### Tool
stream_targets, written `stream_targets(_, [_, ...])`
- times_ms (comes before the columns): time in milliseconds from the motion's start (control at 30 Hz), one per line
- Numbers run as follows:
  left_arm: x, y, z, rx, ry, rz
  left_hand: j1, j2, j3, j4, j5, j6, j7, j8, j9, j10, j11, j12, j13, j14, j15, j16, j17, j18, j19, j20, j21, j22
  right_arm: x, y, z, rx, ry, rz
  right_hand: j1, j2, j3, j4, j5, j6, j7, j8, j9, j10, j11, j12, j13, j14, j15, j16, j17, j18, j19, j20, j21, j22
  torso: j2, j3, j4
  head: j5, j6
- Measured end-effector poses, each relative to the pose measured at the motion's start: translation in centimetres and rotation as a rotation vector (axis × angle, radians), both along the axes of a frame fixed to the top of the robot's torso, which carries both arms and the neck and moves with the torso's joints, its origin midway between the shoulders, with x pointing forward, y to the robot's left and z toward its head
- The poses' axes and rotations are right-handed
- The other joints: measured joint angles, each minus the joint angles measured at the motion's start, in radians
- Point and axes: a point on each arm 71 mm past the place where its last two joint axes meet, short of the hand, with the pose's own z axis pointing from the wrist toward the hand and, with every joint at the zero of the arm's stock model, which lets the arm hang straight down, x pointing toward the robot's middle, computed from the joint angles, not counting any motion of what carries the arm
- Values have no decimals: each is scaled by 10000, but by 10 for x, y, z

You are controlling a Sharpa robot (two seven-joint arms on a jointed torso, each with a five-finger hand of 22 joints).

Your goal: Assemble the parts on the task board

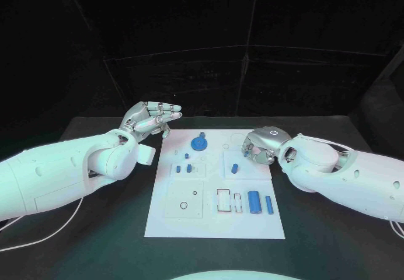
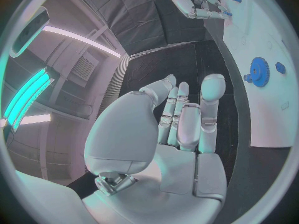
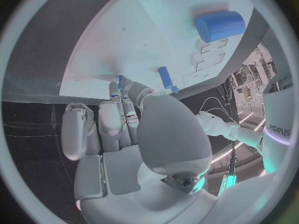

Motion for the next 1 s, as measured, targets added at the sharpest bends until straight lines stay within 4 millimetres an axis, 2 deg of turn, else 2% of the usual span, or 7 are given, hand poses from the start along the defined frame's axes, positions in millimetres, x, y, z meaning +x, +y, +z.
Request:
stream_targets(467, [1,1,0,19,26,27,0,0,0,0,0,0,0,0,-5,0,0,0,0,-24,-24,0,-19,0,0,0,-61,-20,-19,-1,18,702,-433,259,1,-1,-1,0,0,33,-34,-4,-6,-2,-1,0,0,35,-35,39,27,0,-1,0,0,-1,2,-4,0,-13,23])
stream_targets(800, [1,-1,-1,7,37,-15,0,0,0,0,0,0,0,0,-7,0,0,0,0,-37,-37,0,-19,0,0,0,-61,-20,-48,42,40,1645,-536,1438,1,-1,29,-32,-1,62,-6,-8,1,35,-38,-1,-11,35,-35,39,57,0,36,-37,0,-1,5,-12,5,81,-2])
stream_targets(1000, [1,-3,-1,-8,41,-56,0,0,0,0,0,0,0,0,-7,0,0,0,-1,-37,-37,0,-18,0,0,0,-61,-19,-56,71,44,1973,-494,2057,1,-1,28,-32,4,61,-6,-9,0,34,-38,-2,-12,34,-35,39,56,0,36,-37,0,-1,13,-17,15,289,-54])
